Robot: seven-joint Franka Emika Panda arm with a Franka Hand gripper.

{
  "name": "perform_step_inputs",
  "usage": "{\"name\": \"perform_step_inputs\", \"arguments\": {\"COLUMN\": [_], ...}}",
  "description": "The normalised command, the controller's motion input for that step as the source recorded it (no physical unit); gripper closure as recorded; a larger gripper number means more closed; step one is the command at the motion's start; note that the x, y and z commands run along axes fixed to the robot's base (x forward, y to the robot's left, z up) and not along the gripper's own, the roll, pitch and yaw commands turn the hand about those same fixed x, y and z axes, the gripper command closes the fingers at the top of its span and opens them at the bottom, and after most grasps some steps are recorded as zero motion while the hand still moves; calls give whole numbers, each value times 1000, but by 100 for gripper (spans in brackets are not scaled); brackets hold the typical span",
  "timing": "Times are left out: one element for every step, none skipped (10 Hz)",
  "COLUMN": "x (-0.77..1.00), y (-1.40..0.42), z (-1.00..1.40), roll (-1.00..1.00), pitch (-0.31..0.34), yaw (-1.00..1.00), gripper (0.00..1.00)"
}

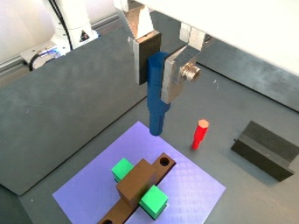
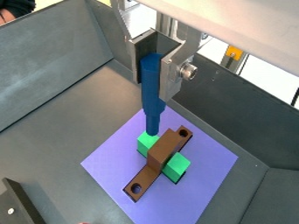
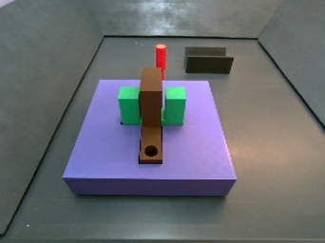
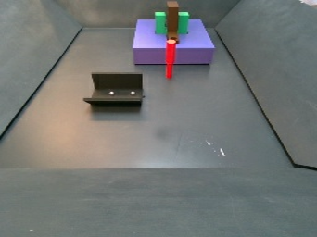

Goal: Pick up the blue object. Move up. Move to above the board. Insert the blue object.
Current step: Insert the blue object.

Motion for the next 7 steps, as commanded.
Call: {"name": "perform_step_inputs", "arguments": {"x": [111, 163, 183, 149, 111, 0, 0], "y": [-51, -149, -309, -857, -909, -940, -937], "z": [-23, -14, -151, -103, -174, -440, -674], "roll": [0, -19, 0, 131, 174, 164, 180], "pitch": [0, 0, -17, 0, 0, -73, -146], "yaw": [0, -20, -14, 0, 9, 74, 94], "gripper": [100, 100, 100, 100, 100, 100, 100]}}
